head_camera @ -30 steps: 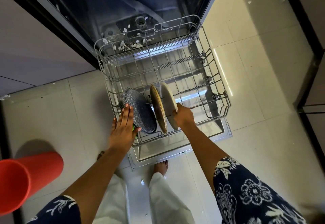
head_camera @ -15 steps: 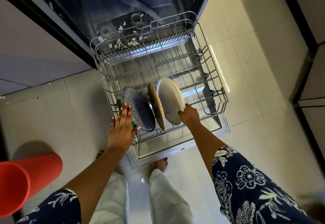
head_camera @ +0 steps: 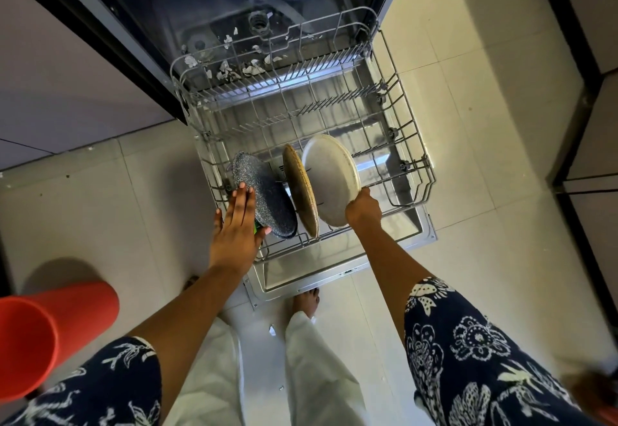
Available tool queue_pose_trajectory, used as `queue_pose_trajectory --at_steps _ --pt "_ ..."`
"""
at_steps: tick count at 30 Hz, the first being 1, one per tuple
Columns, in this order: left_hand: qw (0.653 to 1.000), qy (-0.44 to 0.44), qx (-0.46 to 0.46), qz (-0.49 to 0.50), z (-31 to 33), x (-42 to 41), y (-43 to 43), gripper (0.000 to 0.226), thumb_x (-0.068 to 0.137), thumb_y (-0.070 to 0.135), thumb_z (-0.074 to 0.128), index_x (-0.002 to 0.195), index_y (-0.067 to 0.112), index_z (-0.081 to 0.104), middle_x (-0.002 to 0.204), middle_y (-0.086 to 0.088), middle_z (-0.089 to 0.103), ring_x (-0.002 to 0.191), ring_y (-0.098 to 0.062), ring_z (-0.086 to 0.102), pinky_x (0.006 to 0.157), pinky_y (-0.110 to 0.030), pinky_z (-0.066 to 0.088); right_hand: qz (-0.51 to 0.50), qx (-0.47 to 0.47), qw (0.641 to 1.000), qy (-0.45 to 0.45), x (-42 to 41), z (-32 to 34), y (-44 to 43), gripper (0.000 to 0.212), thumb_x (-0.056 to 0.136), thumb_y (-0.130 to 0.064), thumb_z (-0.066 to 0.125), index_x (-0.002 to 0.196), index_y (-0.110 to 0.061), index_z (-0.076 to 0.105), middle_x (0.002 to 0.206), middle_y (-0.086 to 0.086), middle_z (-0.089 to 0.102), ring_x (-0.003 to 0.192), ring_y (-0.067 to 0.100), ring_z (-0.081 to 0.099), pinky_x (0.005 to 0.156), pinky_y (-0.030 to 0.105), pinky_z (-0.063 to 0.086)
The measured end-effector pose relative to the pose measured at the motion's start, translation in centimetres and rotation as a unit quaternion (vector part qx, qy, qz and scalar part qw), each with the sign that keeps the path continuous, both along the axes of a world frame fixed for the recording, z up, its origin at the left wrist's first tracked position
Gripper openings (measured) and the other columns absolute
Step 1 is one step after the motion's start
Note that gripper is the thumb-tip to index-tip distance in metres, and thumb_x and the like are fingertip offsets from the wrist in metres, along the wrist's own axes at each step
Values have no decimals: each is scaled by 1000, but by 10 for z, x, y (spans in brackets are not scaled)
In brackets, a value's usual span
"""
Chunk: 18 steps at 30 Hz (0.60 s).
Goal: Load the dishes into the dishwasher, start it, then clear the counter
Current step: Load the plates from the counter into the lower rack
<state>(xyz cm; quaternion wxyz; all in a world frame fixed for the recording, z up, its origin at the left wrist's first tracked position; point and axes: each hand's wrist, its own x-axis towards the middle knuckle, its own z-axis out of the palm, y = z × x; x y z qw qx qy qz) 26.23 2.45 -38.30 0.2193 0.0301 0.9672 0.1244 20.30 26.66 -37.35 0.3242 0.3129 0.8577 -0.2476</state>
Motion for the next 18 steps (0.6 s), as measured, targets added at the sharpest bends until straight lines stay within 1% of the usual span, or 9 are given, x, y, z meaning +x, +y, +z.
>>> queue_pose_trajectory --at_steps 2,3,5,6,8,11,14,16,18 --pt "1000 1 4 0 -1 0 -1 84 93 53 39 150 17 -11 155 2 -22 142 -17 -12 115 -45 2 4 3 1000 -17 -1 -2 0 40 93 -17 51 129 -3 37 122 20 56 114 37 54 99 45 45" --pt "1000 -1 2 -2 -1 1 -1 84 92 53 38 150 17 -11 155 3 -23 142 -17 -12 115 -45 2 3 3 1000 -20 1 -3 -1 42 93 -17 52 129 -4 36 121 20 57 114 37 54 102 47 41" --pt "1000 -5 0 -3 -2 2 -1 84 92 54 36 150 18 -12 155 2 -23 143 -17 -13 115 -46 1 -16 -1 1000 -1 5 -7 -2 46 91 -18 54 131 -6 34 117 19 59 112 37 55 105 51 37" --pt "1000 -6 1 -3 -2 1 -1 84 92 55 36 150 18 -12 155 2 -23 143 -18 -12 115 -46 2 -29 -3 999 17 8 -9 -2 48 89 -18 55 131 -7 34 117 19 60 111 37 56 105 52 37" --pt "1000 -7 -1 -5 0 0 -1 84 92 54 37 150 18 -12 156 1 -23 144 -19 -12 115 -46 1 -53 -5 998 45 11 -9 -4 52 88 -18 58 133 -8 33 118 18 59 112 38 56 102 52 41" --pt "1000 -8 -4 -4 2 1 -1 84 93 53 39 151 17 -9 156 1 -21 145 -21 -9 115 -46 2 -71 -21 996 50 18 -3 -9 52 89 -18 57 134 -8 34 123 19 56 115 39 54 97 49 47" --pt "1000 -12 -9 -1 6 2 -1 83 93 52 41 151 18 -8 156 1 -21 146 -22 -6 115 -46 2 -65 -16 994 81 20 4 -8 44 93 -21 53 132 -7 38 125 18 56 114 37 55 94 47 48" --pt "1000 -9 -9 0 7 1 0 83 94 51 41 151 18 -8 156 1 -22 146 -22 -5 115 -47 1 -55 -17 993 101 13 9 -6 44 94 -26 51 132 -7 39 124 18 57 112 37 57 92 47 49" --pt "1000 -3 -9 -2 5 1 0 83 93 51 42 151 17 -7 156 1 -20 146 -23 -4 115 -47 3 -26 -10 994 101 6 10 -3 43 95 -30 51 131 -9 41 121 17 59 109 36 59 88 45 50"
